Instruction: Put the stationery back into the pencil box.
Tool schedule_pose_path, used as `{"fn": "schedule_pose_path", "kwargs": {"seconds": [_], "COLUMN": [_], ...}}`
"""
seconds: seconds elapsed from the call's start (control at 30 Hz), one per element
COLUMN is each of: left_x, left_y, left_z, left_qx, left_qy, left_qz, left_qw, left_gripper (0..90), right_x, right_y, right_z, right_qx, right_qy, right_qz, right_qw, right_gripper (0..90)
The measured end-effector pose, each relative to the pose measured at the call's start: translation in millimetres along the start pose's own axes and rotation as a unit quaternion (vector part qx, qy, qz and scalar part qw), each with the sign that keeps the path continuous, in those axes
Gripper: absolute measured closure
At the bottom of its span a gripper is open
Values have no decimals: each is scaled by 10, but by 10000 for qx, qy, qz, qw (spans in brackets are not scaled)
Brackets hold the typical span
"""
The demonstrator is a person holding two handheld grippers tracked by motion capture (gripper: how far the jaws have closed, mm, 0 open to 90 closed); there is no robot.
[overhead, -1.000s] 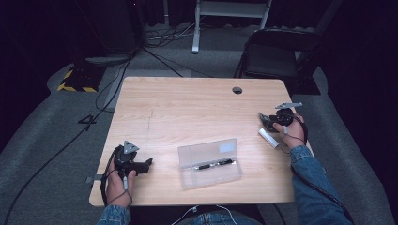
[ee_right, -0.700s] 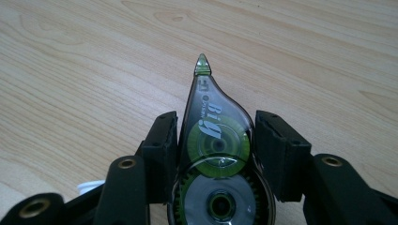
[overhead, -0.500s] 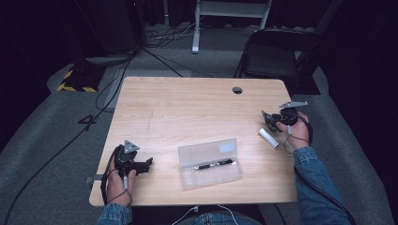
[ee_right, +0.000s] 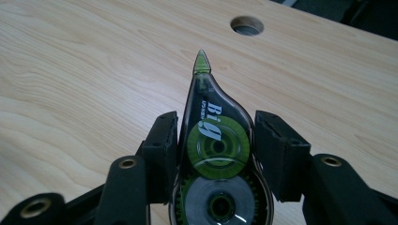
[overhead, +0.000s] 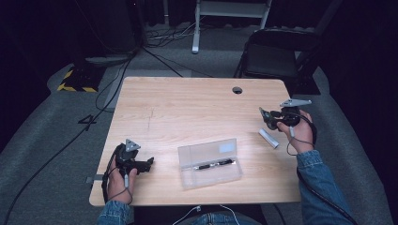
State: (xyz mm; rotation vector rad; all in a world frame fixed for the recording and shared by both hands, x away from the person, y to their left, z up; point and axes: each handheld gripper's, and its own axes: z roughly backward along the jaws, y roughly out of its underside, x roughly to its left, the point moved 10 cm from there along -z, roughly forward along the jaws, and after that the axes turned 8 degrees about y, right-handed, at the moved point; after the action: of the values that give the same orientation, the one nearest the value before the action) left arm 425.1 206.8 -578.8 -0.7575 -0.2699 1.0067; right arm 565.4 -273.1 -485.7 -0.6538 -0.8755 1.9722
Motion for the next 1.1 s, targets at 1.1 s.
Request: {"fn": "schedule_pose_path", "kwargs": {"seconds": [1.1], "left_x": [21], "left_y": [-84], "left_z": [-101], "left_qx": [109], "left_qy": [39], "left_qz": [-58], "left_qw": [9999], "left_gripper": [2], "right_x": [1369], "right_y": [-222], "right_z": [666], "right_qx": [-91], "right_qy": [-1387], "right_qz": [1414], "right_qw": [9801], "right_gripper": [521]}}
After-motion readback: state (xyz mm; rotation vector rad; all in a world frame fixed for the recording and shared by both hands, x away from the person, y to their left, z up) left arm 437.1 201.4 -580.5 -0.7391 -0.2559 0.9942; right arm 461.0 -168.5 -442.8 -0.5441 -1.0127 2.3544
